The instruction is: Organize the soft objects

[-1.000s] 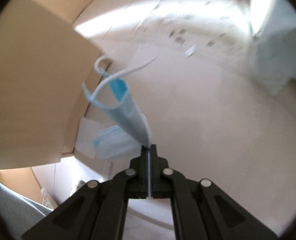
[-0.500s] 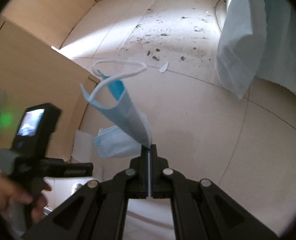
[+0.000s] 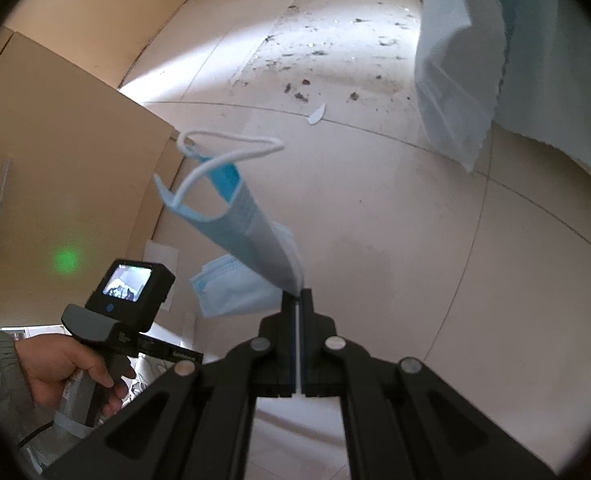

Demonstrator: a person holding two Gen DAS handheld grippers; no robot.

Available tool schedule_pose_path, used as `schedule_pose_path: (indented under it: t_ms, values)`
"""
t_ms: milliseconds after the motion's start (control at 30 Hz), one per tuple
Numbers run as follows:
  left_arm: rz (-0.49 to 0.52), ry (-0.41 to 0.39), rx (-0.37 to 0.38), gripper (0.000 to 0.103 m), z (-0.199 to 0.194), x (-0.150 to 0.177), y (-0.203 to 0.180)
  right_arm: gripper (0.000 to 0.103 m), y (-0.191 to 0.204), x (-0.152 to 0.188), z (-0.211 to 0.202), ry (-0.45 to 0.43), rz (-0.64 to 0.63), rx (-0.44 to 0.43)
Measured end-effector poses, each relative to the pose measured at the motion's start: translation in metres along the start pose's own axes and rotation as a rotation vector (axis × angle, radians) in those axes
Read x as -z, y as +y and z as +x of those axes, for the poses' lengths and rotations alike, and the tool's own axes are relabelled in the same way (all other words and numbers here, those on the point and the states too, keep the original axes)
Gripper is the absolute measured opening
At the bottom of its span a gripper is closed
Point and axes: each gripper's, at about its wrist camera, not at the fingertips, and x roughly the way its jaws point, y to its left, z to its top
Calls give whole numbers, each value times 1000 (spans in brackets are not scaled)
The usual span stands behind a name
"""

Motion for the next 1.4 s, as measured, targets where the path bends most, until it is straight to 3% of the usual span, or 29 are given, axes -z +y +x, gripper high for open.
schedule_pose_path:
  t_ms: [133,333,500,800,833,900,933,1167,1267,1400]
  values:
    - [21,24,9,45,12,0,-4,2,4,3,1,5,-14,-6]
    - [34,-8,22,41,19,-1,-4,2,14,5,2,15,-39,-16]
    - [81,-100,-16,39,14,-11,-15,2,20,5,4,26,-60,-26]
    - [73,-41,-17,37,26,-13,-17,2,21,12,1,28,-54,-39]
    - [81,-38,-13,31,25,-13,-19,2,20,13,2,28,-50,-39]
    - [97,-32,28,7,25,-13,-24,2,20,15,3,35,-48,-42]
    - [106,-31,28,0,24,-12,-27,2,20,16,3,36,-51,-37]
    - [124,-8,57,0,15,-11,-34,2,19,16,-2,31,-48,-32]
    - [142,-54,65,0,-10,-11,-42,2,19,16,-4,30,-51,-23]
    - [190,-109,146,0,-45,-11,-45,2,21,11,-12,8,-65,-10]
